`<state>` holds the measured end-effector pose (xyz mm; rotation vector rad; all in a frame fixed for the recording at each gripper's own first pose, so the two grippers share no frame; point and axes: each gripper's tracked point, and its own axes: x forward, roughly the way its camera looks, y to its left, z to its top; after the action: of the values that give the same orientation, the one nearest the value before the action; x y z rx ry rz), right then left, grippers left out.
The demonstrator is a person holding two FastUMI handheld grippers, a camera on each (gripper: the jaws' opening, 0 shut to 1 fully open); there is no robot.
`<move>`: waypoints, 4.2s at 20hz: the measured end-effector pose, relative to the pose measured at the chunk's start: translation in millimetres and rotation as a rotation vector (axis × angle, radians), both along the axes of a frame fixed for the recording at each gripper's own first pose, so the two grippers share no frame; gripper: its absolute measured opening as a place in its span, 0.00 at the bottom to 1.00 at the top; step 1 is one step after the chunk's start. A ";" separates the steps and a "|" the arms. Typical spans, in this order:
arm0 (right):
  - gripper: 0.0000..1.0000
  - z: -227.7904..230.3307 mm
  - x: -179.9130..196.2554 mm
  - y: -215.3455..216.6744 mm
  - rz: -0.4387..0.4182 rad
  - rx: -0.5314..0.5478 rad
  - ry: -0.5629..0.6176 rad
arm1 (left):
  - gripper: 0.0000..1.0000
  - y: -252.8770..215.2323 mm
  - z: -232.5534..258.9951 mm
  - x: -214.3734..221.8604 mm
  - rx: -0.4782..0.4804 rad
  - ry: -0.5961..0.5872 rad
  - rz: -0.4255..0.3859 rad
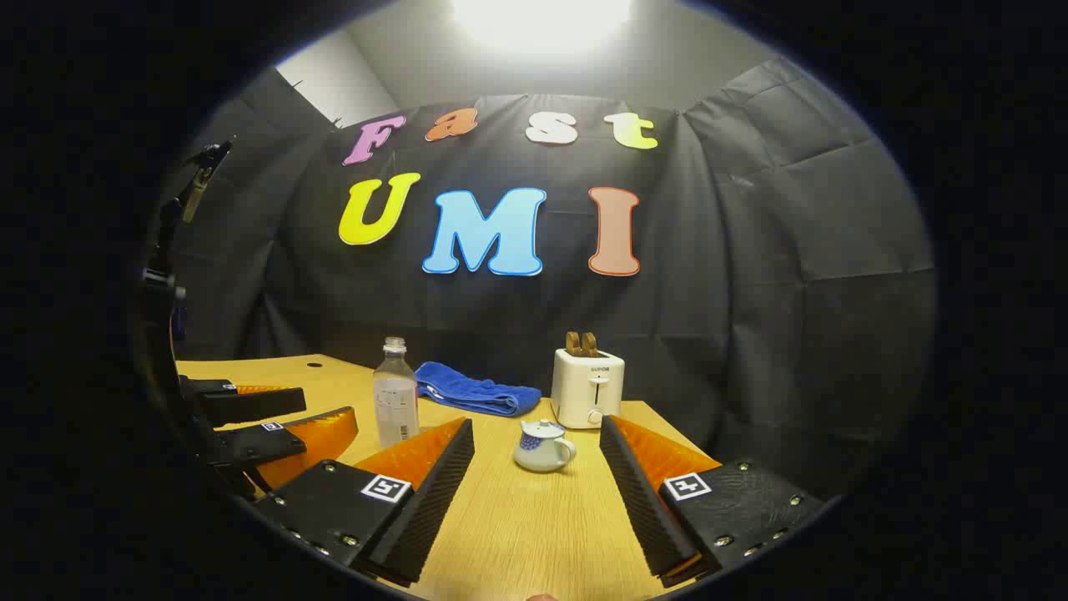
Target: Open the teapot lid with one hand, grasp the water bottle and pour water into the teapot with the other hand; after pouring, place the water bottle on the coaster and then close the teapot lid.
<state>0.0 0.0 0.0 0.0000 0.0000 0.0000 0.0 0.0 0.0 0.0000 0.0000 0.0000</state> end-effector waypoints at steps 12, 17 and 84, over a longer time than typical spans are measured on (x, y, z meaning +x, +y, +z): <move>0.94 -6.4 2.0 -1.1 -0.005 -0.013 0.020 | 0.99 -2.8 -0.5 2.4 -0.001 0.000 -0.012; 0.94 -7.1 2.0 -2.5 -0.006 -0.008 0.024 | 0.99 -1.0 1.0 3.5 -0.005 -0.003 -0.009; 0.06 -83.4 235.6 -12.3 -0.017 0.102 0.245 | 0.99 13.7 -37.7 145.5 0.046 0.084 -0.105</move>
<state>235.6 -12.3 -83.4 0.1020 0.2452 -0.0165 145.5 13.7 -37.7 0.0464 0.0844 -0.1046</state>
